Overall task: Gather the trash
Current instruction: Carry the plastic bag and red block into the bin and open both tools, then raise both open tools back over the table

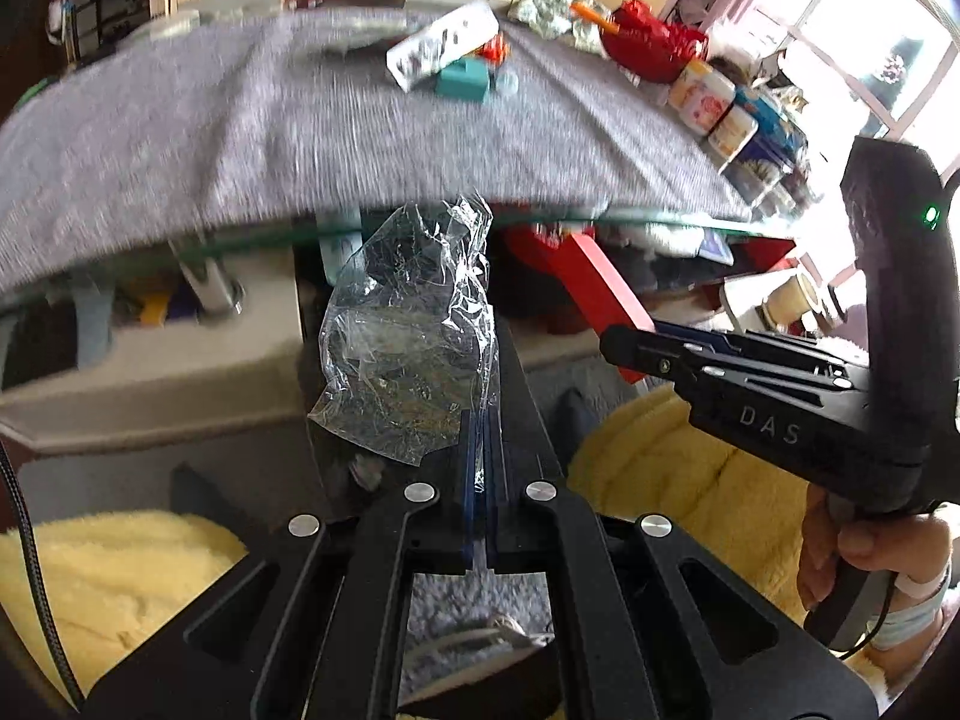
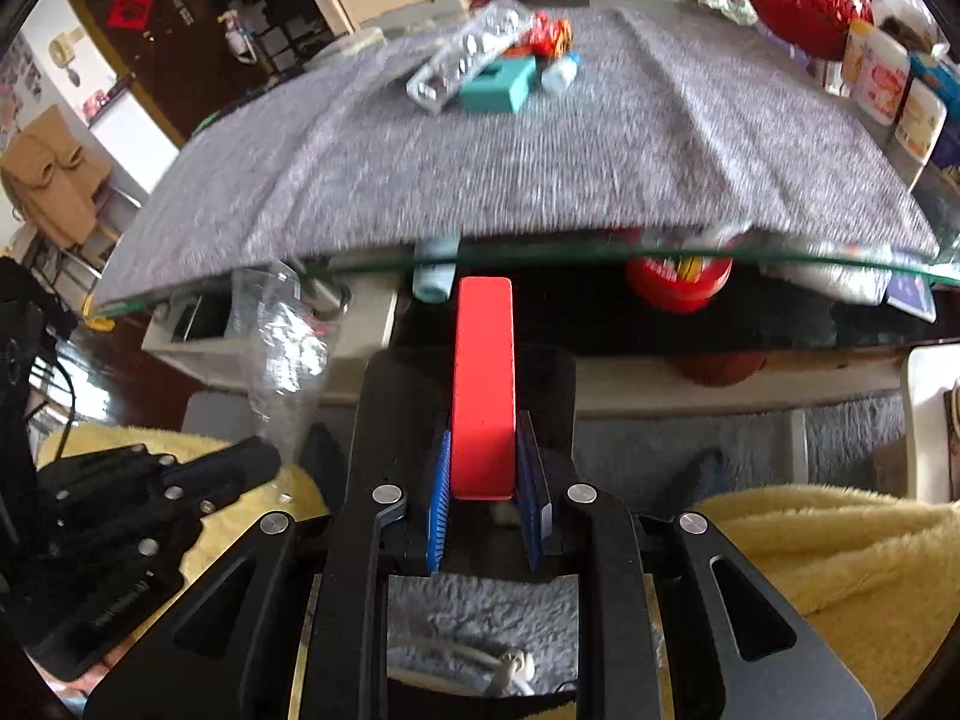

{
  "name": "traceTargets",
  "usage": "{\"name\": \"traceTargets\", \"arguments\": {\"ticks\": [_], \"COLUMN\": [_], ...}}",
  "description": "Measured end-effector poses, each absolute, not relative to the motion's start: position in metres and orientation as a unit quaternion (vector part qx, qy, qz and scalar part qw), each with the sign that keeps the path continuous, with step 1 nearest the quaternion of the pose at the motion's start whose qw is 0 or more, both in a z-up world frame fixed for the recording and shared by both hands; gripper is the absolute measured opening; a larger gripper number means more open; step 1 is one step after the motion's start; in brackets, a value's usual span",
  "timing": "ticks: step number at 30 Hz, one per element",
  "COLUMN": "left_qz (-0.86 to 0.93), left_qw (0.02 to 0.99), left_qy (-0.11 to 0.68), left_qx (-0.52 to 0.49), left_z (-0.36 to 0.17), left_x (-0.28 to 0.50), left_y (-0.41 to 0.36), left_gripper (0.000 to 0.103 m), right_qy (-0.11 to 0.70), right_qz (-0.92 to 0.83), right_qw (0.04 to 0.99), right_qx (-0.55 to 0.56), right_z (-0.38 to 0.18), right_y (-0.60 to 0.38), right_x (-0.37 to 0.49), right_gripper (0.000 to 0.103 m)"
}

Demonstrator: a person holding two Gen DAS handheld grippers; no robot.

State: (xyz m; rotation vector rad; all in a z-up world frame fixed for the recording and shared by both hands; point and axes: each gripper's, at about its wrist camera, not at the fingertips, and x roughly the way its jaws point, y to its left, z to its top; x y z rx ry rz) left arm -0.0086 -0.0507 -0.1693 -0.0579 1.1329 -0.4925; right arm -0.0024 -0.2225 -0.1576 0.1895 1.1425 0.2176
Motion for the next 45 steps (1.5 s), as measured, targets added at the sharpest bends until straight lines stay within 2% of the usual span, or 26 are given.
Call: {"name": "traceTargets", "arguments": {"ticks": [15, 26, 28, 30, 31, 33, 34, 37, 39, 40, 41, 44, 45], "left_qz": [-0.225, -0.217, -0.213, -0.21, -0.208, -0.203, -0.202, -0.195, -0.19, -0.188, -0.185, -0.178, -0.176], "left_qw": [0.758, 0.749, 0.747, 0.749, 0.751, 0.754, 0.756, 0.764, 0.773, 0.777, 0.783, 0.803, 0.807], "left_qy": [0.61, 0.625, 0.628, 0.627, 0.626, 0.623, 0.621, 0.613, 0.604, 0.6, 0.593, 0.569, 0.564], "left_qx": [-0.054, -0.038, -0.037, -0.039, -0.039, -0.039, -0.039, -0.039, -0.034, -0.032, -0.029, -0.02, -0.02], "left_z": [-0.252, -0.266, -0.267, -0.266, -0.265, -0.261, -0.26, -0.251, -0.241, -0.237, -0.23, -0.205, -0.198], "left_x": [0.003, 0.013, 0.015, 0.016, 0.016, 0.017, 0.017, 0.017, 0.017, 0.018, 0.019, 0.022, 0.024], "left_y": [-0.05, -0.053, -0.052, -0.049, -0.049, -0.047, -0.045, -0.042, -0.039, -0.038, -0.037, -0.032, -0.03], "left_gripper": [0.001, 0.006, 0.012, 0.026, 0.028, 0.032, 0.035, 0.048, 0.06, 0.064, 0.071, 0.087, 0.091], "right_qy": [0.613, 0.618, 0.615, 0.613, 0.611, 0.606, 0.603, 0.594, 0.584, 0.577, 0.57, 0.549, 0.543], "right_qz": [0.111, 0.112, 0.109, 0.106, 0.103, 0.098, 0.095, 0.087, 0.078, 0.072, 0.067, 0.051, 0.049], "right_qw": [0.775, 0.771, 0.774, 0.776, 0.778, 0.782, 0.785, 0.793, 0.801, 0.807, 0.813, 0.829, 0.833], "right_qx": [0.109, 0.106, 0.104, 0.104, 0.104, 0.105, 0.105, 0.105, 0.105, 0.104, 0.102, 0.094, 0.095], "right_z": [-0.231, -0.24, -0.238, -0.235, -0.234, -0.23, -0.229, -0.22, -0.211, -0.207, -0.201, -0.182, -0.176], "right_y": [-0.215, -0.211, -0.211, -0.211, -0.212, -0.215, -0.216, -0.22, -0.225, -0.227, -0.229, -0.237, -0.24], "right_x": [0.02, 0.031, 0.032, 0.033, 0.034, 0.034, 0.035, 0.035, 0.035, 0.035, 0.035, 0.037, 0.038], "right_gripper": [0.021, 0.021, 0.023, 0.023, 0.024, 0.039, 0.05, 0.056, 0.066, 0.074, 0.08, 0.092, 0.092]}}
